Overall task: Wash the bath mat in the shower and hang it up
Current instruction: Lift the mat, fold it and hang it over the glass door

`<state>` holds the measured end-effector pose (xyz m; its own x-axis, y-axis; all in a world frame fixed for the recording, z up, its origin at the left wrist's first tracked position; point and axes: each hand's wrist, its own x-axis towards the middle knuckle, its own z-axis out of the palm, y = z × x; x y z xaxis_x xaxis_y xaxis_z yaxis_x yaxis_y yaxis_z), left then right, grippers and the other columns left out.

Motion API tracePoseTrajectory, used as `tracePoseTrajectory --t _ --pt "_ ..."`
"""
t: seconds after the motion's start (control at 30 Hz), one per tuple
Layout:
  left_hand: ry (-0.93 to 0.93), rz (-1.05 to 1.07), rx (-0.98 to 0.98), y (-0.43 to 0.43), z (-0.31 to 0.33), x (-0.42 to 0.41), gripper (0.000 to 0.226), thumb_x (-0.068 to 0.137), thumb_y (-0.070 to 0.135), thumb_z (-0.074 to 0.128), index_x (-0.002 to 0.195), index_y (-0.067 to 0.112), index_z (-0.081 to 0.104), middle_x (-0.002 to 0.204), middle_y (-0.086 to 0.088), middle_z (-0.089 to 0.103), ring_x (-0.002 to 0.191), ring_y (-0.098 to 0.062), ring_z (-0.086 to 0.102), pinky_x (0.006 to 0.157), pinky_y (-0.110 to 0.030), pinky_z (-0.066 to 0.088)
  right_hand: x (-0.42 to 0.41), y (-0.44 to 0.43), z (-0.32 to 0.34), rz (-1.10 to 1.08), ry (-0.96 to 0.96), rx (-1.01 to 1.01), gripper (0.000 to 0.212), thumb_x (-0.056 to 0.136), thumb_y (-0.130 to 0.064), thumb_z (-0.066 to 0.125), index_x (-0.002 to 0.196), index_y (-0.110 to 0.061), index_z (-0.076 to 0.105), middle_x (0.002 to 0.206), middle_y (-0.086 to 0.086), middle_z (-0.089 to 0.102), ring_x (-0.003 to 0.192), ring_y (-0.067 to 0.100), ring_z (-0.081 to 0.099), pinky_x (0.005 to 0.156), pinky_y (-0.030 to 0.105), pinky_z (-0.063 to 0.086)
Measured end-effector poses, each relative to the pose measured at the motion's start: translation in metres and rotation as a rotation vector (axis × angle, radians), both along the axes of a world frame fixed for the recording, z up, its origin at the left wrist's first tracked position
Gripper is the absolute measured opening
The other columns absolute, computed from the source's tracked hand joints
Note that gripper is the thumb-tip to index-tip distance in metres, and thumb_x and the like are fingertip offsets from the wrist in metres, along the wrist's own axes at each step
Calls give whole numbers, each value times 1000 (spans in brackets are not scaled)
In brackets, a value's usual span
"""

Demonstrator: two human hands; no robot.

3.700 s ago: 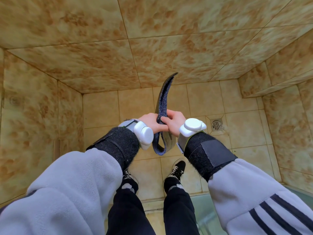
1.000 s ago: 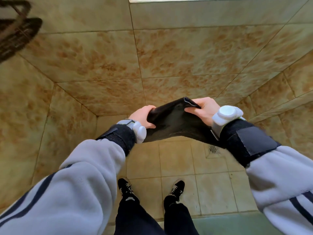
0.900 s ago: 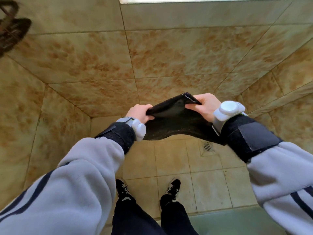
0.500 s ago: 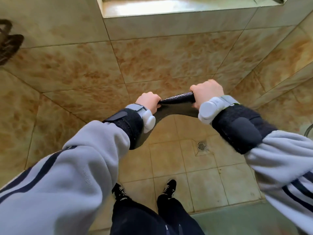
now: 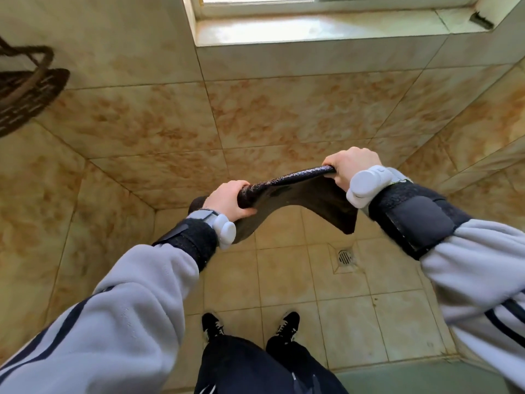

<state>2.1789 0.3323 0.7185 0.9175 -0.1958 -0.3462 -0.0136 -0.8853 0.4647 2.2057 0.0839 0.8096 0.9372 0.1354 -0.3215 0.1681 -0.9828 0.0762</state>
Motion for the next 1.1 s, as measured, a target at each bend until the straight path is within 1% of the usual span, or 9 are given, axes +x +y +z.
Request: tracePoseTrajectory --t 0.1,0.17,0.27,0.37,0.5,0.6,0.8,1.0,1.1 --pt "-7 47 27 14 -11 -2 81 60 40 81 130 18 46 125 -2 58 117 -25 55 100 -36 44 2 -5 7 6 -21 16 21 96 -28 50 111 -27 65 106 7 67 98 31 61 73 29 40" --pt "10 75 65 21 -19 -1 89 57 41 82 133 17 42 128 -2 55 119 -25 53 101 -40 43 2 -9 11 -9 -31 25 21 95 -29 51 110 -27 66 105 7 67 98 32 61 73 29 41" --pt "73 48 94 23 -24 5 62 67 34 75 121 19 49 115 -3 62 107 -28 60 89 -38 49 5 -18 14 -48 -39 41 21 94 -29 53 110 -28 67 104 7 69 97 32 62 79 30 46" --pt "78 8 239 20 -17 14 39 85 28 59 123 22 53 113 -9 65 104 -33 61 83 -37 50 5 -32 12 -98 -19 61 21 94 -31 55 111 -30 67 106 7 69 99 33 62 83 32 49" --pt "80 -28 330 17 -6 25 23 89 23 51 109 19 62 105 -12 66 96 -35 62 78 -36 50 0 -51 7 -154 -40 127 21 92 -30 58 111 -30 68 104 8 70 98 33 62 87 35 52" --pt "132 -22 337 17 4 34 20 90 21 53 105 18 66 101 -11 68 93 -32 64 81 -35 52 0 -55 6 -174 -44 140 22 92 -30 57 112 -29 68 105 9 70 99 33 62 87 36 52" --pt "139 -2 358 7 14 33 23 92 23 55 113 20 66 108 -11 67 99 -31 63 84 -35 50 -5 -64 -2 -268 -29 181 24 91 -34 58 113 -30 67 109 9 69 101 35 62 87 36 53" --pt "157 35 402 0 11 25 25 92 23 54 112 13 65 104 -12 66 97 -33 63 79 -36 50 -18 -60 -15 -361 -23 217 25 94 -31 53 115 -29 66 110 11 69 101 36 61 86 35 52" --pt "150 58 406 -8 11 20 27 92 23 54 113 8 62 105 -14 65 95 -33 63 80 -37 51 -20 -54 -19 -392 -15 203 24 97 -28 48 111 -23 66 108 13 68 95 35 59 81 34 48"
